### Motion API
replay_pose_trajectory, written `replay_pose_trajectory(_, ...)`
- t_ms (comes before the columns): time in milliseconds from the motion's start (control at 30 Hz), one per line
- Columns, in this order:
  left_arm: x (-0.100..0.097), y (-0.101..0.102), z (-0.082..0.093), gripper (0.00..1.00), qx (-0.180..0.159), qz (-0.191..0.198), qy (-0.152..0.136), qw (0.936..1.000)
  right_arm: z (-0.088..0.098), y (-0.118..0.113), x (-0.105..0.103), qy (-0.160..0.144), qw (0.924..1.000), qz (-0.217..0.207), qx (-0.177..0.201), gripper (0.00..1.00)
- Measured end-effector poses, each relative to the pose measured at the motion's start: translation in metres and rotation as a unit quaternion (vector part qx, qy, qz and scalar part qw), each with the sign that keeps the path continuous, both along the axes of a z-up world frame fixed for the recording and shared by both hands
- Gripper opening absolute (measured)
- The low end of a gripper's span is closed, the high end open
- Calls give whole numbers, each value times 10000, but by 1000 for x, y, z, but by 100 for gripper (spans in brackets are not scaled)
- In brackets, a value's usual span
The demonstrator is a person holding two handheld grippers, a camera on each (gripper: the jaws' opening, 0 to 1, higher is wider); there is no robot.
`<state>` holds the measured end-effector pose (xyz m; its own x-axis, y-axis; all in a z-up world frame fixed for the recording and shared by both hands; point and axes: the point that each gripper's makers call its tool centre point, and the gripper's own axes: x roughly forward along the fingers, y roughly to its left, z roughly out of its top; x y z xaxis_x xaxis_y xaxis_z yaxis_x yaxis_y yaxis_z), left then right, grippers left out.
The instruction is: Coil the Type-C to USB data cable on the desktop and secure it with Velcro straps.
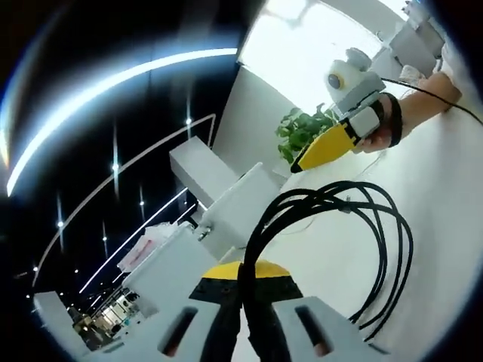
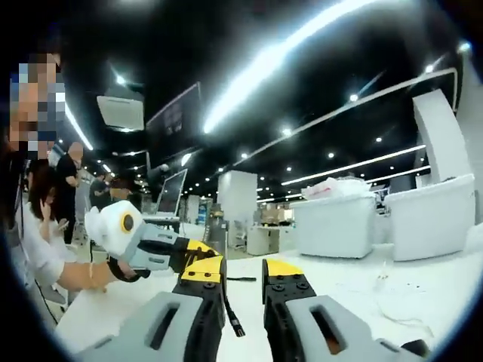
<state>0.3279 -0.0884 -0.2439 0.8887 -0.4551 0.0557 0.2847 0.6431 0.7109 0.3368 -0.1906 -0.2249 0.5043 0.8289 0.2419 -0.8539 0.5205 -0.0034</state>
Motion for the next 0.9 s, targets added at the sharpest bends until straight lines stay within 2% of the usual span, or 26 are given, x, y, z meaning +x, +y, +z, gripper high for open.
replay_pose_trajectory(67,-1,12,7,3,13,113,-66,9999,-2,-7,14,-4,9993,-373,-68,20)
replay_pose_trajectory(167,-6,30,16,3,16,265,-124,9996,0,-8,22,-56,9985,-547,-22,20)
replay_pose_trajectory(267,-6,64,26,3,143,739,-324,9966,-3,-1,33,77,9979,-635,-57,20)
replay_pose_trajectory(333,-5,91,33,3,109,1030,-423,9937,-9,14,36,-72,9981,-533,-303,20)
replay_pose_trajectory(400,-6,114,41,3,56,1272,-547,9904,-19,42,35,-193,9978,-273,-565,20)
replay_pose_trajectory(500,-9,150,48,3,54,1688,-708,9831,-36,75,38,-275,9945,-134,-1003,21)
replay_pose_trajectory(633,-13,185,50,3,-168,1972,-759,9773,-55,127,49,-212,9934,47,-1127,26)
replay_pose_trajectory(700,-14,202,50,4,-453,2098,-766,9737,-65,154,58,-157,9926,115,-1197,26)
replay_pose_trajectory(733,-15,209,51,4,-566,2176,-787,9712,-71,173,63,-132,9919,174,-1253,26)
replay_pose_trajectory(900,-18,231,54,4,-621,2519,-869,9619,-91,235,77,-158,9872,397,-1537,26)
